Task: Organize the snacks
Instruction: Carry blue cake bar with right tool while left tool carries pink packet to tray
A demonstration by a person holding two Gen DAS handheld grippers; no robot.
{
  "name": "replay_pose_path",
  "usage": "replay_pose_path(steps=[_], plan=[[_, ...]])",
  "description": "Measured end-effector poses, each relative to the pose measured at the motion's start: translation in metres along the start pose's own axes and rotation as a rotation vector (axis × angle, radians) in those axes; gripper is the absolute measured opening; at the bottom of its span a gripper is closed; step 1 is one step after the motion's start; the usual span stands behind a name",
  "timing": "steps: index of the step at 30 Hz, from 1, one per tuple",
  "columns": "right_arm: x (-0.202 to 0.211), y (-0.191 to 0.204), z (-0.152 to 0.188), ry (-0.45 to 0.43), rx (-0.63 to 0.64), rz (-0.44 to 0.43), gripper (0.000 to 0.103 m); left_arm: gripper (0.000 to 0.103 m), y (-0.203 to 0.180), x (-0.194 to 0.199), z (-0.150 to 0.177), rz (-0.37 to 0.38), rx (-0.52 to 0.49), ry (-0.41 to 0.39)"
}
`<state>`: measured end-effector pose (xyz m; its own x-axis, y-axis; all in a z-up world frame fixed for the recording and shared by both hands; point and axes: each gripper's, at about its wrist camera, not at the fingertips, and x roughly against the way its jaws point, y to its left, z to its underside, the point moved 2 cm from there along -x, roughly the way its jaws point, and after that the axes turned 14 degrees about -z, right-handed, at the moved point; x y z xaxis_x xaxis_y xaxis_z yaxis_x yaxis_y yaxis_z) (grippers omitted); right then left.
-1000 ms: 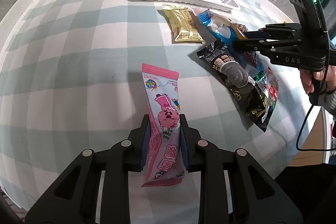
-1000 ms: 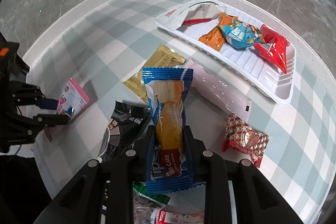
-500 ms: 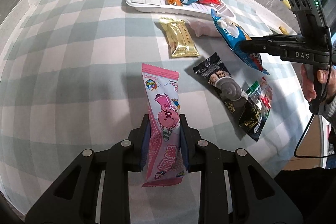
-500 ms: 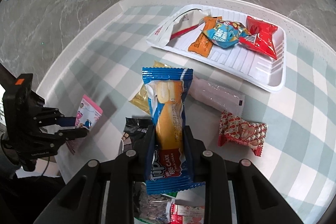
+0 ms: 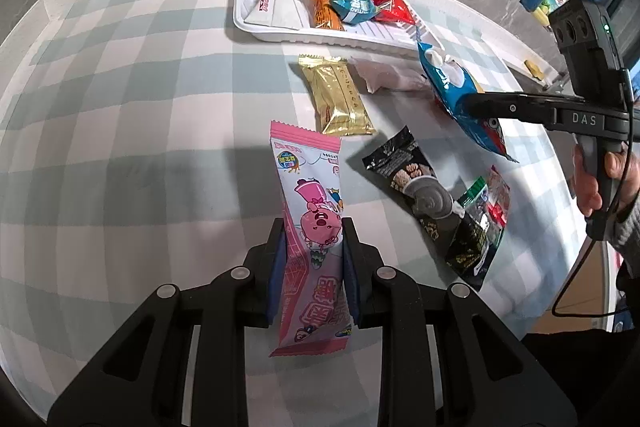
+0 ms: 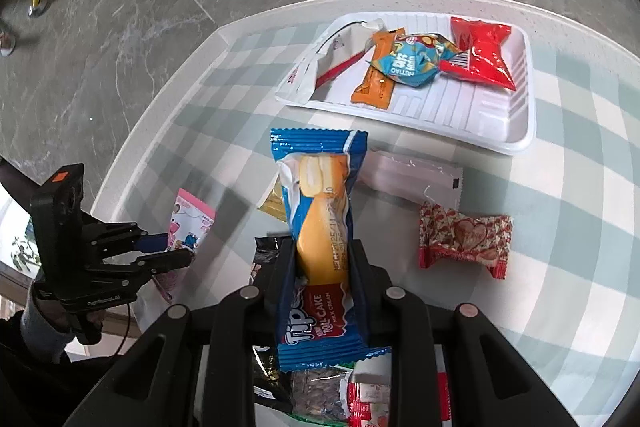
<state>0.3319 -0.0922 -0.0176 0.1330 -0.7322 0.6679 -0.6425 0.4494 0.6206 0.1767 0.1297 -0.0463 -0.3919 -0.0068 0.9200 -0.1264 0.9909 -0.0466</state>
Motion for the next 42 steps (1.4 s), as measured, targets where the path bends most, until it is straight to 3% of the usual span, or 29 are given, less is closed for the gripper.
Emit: replay_pose_path(steps=[17, 28, 42], plan=[[0.025, -0.022, -0.006, -0.093, -0.134, -0.046, 0.028, 0.023, -0.003, -0.007, -0.047, 0.054, -0.004, -0.028], [0.032, -0.043, -0.038, -0.159, -0.19, -0.052, 0.028, 0.023, -0.001, -0.018, -0.101, 0.077, -0.004, -0.053], [0.019, -0.079, -0.083, -0.18, -0.248, -0.044, 0.028, 0.023, 0.002, -0.049, -0.189, 0.114, -0.001, -0.066]])
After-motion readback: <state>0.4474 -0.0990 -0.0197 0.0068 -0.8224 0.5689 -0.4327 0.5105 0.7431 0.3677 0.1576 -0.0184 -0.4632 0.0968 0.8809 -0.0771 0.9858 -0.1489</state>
